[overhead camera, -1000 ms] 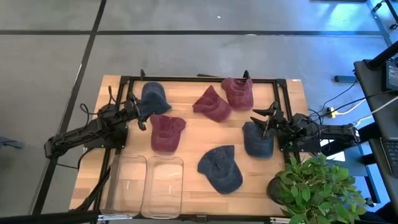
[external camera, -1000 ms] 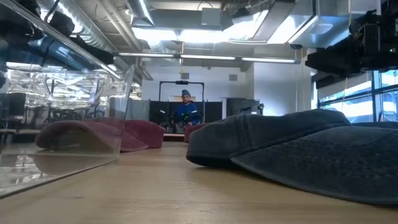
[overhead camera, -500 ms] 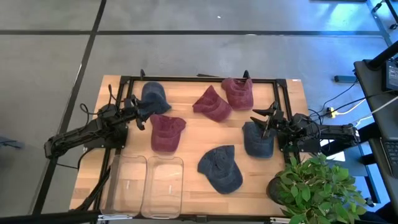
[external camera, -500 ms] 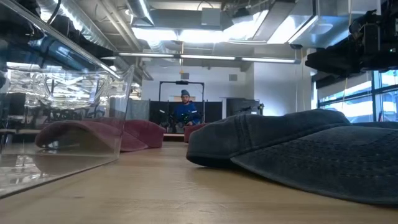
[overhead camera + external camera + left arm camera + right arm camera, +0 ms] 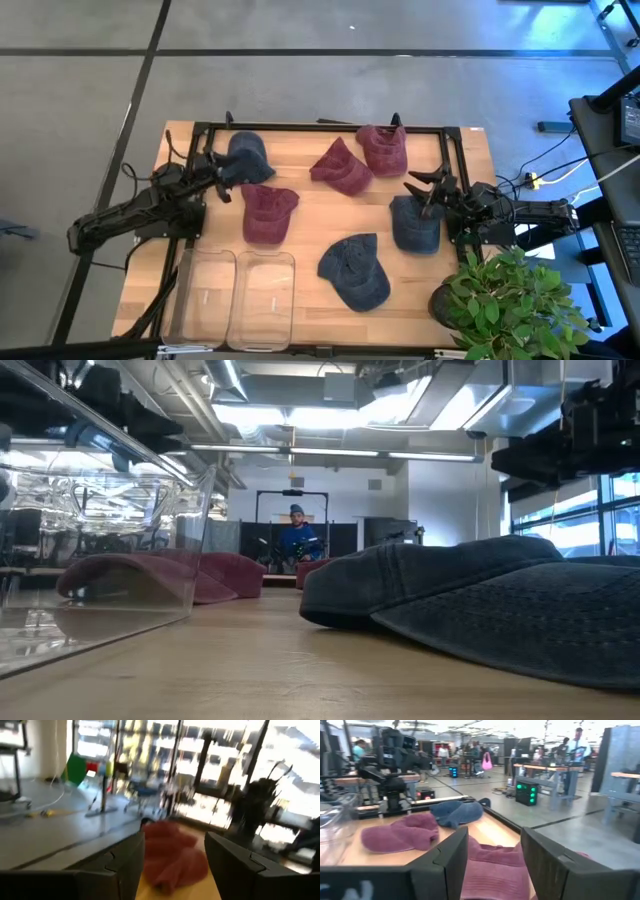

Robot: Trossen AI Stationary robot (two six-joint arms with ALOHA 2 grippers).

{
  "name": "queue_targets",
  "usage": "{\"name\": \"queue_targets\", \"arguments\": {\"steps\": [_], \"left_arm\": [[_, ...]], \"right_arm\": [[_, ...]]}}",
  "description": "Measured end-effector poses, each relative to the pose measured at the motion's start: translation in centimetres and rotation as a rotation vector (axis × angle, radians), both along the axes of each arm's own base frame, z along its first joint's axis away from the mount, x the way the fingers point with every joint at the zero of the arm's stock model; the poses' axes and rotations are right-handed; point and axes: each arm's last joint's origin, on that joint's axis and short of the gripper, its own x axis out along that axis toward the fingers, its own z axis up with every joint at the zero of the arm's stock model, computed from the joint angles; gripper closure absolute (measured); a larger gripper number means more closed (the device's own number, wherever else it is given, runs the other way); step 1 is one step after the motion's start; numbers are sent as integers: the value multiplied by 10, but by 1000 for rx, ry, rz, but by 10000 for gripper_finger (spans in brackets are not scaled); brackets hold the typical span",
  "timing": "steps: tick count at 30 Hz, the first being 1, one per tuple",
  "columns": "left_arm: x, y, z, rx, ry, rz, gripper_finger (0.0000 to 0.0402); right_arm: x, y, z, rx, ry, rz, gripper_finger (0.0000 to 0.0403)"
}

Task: Pick & Place hat
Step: Put the bottom left red cap into the left transparent bin

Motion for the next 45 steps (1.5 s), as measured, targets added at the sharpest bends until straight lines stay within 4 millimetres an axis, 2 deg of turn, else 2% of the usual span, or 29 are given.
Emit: {"name": "queue_targets", "arguments": {"steps": [7,11,15,19,25,33,45], "left_arm": [[18,9,30,-96,361,0,210],[39,18,42,-158,574,-34,214],[68,31,43,-173,737,-110,220],[96,43,31,-108,900,-229,229],[121,55,-6,-139,1098,-298,245],[136,61,-43,-192,1221,-369,263],[148,67,-74,-228,1301,-374,281]], "right_arm": [[0,-1,0,4,-3,-27,221],[0,-1,0,4,-4,-27,221],[0,-1,0,5,-5,-27,221],[0,-1,0,5,-5,-27,221],[0,-1,0,5,-5,-27,221],[0,-1,0,2,-3,-28,221],[0,-1,0,1,-2,-28,221]]}}
